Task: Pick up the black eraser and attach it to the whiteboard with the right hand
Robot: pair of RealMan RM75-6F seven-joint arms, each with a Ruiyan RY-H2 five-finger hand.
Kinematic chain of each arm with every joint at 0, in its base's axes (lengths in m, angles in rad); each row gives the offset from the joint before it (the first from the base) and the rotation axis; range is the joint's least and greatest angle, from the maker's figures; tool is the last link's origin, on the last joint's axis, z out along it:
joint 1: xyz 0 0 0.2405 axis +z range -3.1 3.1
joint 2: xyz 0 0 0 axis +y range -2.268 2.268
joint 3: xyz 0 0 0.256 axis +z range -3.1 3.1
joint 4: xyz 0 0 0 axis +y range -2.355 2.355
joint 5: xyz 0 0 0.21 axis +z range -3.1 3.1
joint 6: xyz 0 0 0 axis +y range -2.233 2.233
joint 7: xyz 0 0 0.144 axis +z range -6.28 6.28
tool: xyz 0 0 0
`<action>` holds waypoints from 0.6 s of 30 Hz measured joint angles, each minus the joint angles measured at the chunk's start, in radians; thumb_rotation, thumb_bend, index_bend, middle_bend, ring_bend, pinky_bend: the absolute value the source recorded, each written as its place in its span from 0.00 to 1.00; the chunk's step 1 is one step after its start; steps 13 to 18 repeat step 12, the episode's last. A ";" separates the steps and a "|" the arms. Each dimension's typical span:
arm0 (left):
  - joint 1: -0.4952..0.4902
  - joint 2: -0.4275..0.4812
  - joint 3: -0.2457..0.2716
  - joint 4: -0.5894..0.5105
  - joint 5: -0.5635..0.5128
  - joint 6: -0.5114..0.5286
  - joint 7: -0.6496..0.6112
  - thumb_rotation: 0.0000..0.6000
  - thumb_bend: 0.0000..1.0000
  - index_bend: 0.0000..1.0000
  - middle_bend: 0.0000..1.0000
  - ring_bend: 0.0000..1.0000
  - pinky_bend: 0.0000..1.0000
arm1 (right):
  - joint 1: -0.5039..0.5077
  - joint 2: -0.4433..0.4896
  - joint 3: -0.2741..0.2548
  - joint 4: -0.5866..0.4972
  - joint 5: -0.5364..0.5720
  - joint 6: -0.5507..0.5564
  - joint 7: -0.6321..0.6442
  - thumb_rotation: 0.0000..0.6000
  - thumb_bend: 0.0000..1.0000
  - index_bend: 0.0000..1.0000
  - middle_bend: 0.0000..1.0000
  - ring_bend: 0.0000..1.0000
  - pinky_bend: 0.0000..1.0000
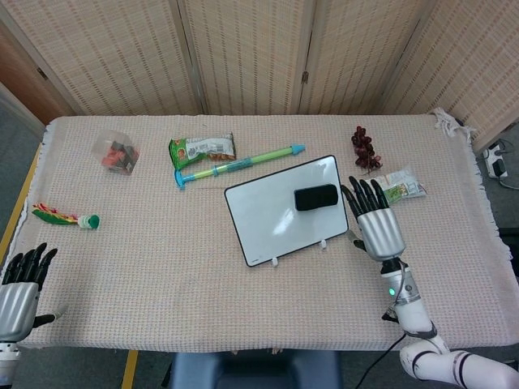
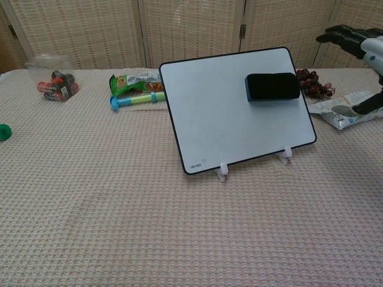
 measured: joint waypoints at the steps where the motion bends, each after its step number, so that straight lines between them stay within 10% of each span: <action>1: 0.001 -0.001 0.000 0.000 0.001 0.002 0.003 1.00 0.11 0.00 0.00 0.00 0.00 | -0.022 0.038 -0.018 -0.044 0.006 0.003 -0.013 1.00 0.26 0.00 0.00 0.00 0.00; 8: 0.001 -0.014 0.003 0.003 0.010 0.006 0.035 1.00 0.11 0.00 0.00 0.00 0.00 | -0.221 0.251 -0.152 -0.202 0.043 0.056 -0.014 1.00 0.26 0.00 0.00 0.01 0.00; 18: 0.001 -0.016 0.005 0.005 0.019 0.009 0.035 1.00 0.11 0.00 0.00 0.00 0.00 | -0.239 0.284 -0.162 -0.205 0.040 0.057 0.042 1.00 0.26 0.00 0.00 0.01 0.00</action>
